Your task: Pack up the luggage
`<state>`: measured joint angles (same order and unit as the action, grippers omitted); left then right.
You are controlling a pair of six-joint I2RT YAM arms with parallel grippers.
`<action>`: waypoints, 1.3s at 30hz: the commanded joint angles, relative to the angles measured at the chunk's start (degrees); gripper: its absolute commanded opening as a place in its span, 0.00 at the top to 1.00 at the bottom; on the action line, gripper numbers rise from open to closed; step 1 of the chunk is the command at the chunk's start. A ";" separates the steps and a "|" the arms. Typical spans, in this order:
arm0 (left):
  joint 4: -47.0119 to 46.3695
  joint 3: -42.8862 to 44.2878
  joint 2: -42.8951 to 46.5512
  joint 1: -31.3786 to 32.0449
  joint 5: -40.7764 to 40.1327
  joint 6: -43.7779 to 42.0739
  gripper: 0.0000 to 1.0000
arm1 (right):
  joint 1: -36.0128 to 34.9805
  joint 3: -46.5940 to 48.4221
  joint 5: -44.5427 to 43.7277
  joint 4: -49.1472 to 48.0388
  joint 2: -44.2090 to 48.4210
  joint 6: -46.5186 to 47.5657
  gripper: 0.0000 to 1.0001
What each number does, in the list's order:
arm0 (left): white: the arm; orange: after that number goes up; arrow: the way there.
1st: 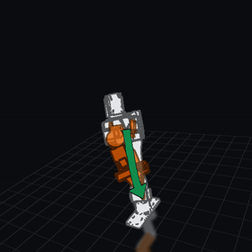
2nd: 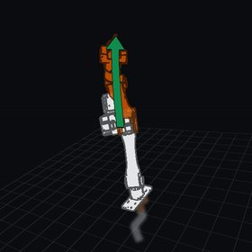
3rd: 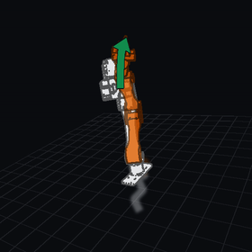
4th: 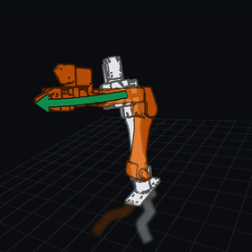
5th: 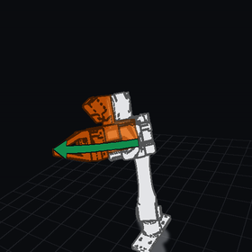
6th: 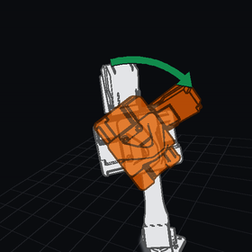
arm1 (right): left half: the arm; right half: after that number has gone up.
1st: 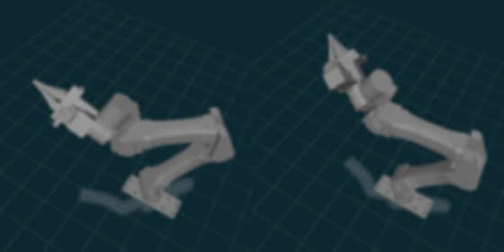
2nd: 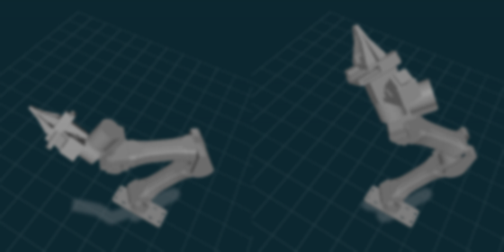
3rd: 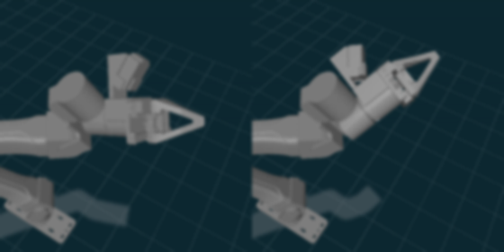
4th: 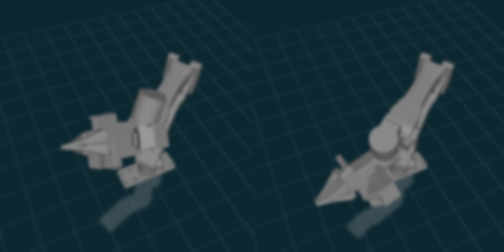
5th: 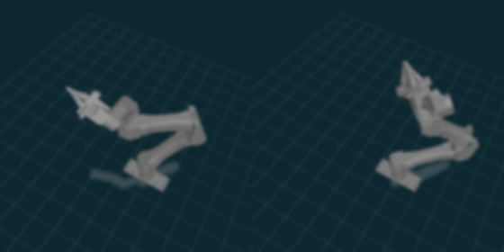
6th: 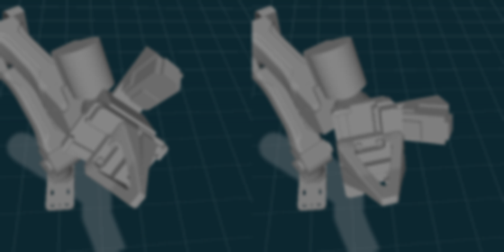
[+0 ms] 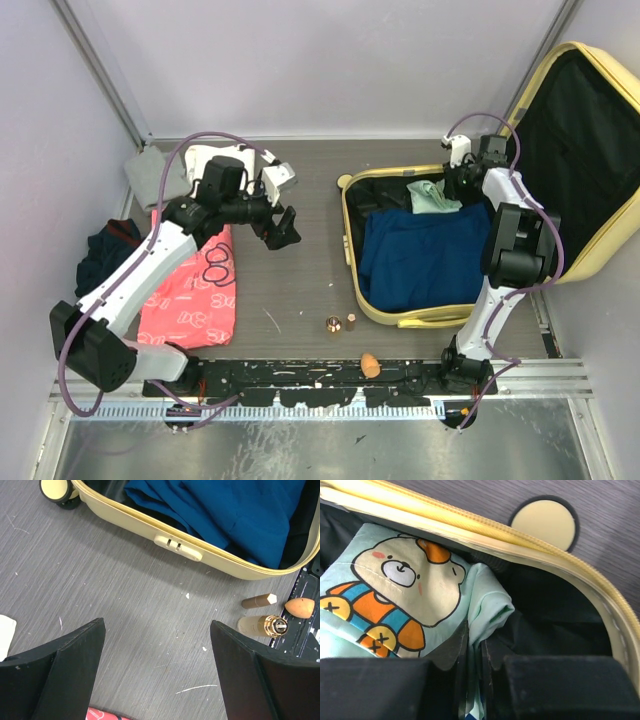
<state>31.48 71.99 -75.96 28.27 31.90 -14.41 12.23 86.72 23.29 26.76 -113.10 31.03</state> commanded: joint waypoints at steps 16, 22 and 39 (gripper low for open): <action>-2.61 -0.42 0.81 -0.91 -0.88 -1.14 0.13 | 0.32 8.72 6.04 4.92 9.91 -3.20 0.38; -2.90 0.05 0.01 -0.94 -0.43 -1.10 0.13 | -3.84 12.79 7.81 4.35 6.43 -9.24 0.56; -2.98 0.89 -1.95 -3.51 -4.59 0.60 0.13 | -5.55 -7.57 2.80 1.60 7.74 -8.41 0.74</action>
<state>31.46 71.57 -77.23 25.54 28.88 -14.35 6.57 82.89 27.92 30.76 -109.36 22.33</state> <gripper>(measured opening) 0.865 0.267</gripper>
